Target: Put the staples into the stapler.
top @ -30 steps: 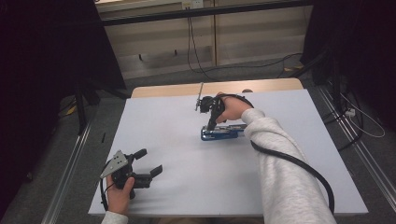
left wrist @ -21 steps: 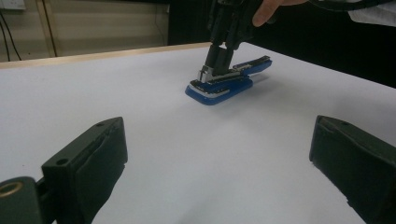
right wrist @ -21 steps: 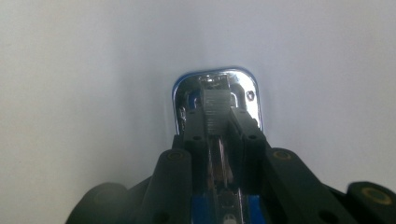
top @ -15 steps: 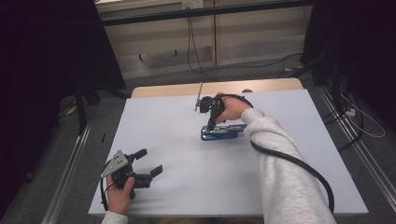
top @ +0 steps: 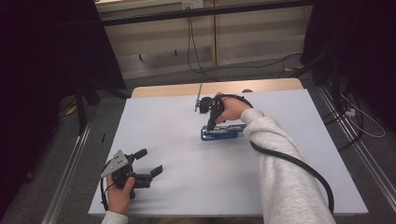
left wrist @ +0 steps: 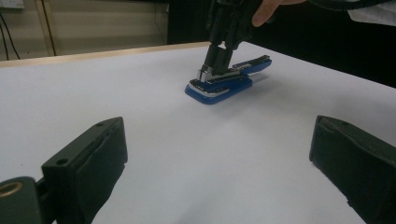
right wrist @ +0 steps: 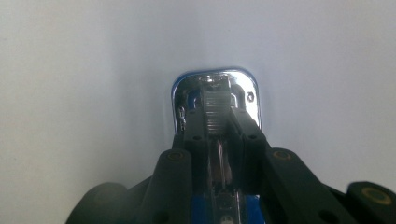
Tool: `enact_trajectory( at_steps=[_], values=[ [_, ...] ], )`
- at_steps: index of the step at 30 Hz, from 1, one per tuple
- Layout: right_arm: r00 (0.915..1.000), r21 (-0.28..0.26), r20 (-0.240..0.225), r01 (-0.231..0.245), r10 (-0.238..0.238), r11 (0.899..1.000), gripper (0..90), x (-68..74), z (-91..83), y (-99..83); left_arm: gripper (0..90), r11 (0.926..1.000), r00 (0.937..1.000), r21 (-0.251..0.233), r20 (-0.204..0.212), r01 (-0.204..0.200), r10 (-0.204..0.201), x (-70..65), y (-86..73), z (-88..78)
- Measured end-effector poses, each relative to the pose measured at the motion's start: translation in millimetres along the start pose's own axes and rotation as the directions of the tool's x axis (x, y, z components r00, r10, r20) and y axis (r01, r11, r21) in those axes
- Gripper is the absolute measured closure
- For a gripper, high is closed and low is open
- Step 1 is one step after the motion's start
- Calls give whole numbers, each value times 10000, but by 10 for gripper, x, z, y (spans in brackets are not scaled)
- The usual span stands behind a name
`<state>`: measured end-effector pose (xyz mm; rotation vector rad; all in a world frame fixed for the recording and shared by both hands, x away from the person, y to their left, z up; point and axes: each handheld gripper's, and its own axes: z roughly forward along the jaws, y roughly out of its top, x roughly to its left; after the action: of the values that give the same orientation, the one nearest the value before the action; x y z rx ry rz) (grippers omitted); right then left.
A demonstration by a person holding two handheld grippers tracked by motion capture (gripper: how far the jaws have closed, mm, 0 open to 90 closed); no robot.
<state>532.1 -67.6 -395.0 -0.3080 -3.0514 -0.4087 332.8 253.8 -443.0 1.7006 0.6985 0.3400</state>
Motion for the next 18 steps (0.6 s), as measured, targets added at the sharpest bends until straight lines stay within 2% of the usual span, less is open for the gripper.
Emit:
enact_trajectory(
  at_steps=[14, 18],
  values=[
    [10000, -35, 28, 63, -63, 10000, 774, 1, 3, -4, 43, 10000, 10000, 70, -54, -41, 41, 5, -2, 8],
    [10000, -123, 25, 59, -59, 9999, 763, 3, 3, -3, 43, 9998, 9998, 56, -76, 169, -169, -8, -6, 8]
  ],
)
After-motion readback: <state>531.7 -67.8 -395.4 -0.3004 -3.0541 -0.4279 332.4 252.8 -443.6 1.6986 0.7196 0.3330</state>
